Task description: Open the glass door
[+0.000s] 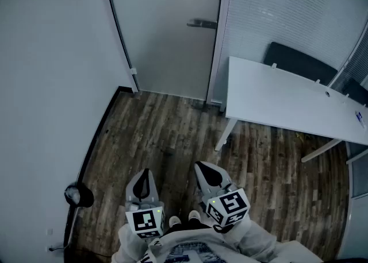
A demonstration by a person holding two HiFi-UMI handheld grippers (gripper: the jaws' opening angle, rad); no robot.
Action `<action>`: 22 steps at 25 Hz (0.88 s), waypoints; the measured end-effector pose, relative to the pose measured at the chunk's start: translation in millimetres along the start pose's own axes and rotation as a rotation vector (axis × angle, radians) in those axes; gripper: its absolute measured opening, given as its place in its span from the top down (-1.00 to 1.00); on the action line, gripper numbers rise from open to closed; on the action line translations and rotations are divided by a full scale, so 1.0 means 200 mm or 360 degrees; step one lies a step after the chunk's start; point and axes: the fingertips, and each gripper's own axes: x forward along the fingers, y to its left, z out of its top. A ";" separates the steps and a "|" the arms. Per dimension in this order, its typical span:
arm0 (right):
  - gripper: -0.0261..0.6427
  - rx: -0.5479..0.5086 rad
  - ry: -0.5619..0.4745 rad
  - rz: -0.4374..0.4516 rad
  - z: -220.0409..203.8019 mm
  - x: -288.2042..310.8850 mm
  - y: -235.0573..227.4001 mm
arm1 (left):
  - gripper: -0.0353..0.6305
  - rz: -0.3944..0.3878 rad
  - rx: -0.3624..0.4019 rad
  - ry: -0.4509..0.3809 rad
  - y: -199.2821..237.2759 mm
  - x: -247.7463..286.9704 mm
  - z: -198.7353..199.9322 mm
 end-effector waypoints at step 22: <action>0.90 0.0126 0.0005 0.0050 -0.04 0.17 -0.09 | 0.89 0.0017 0.0057 0.0065 0.06 0.14 -0.07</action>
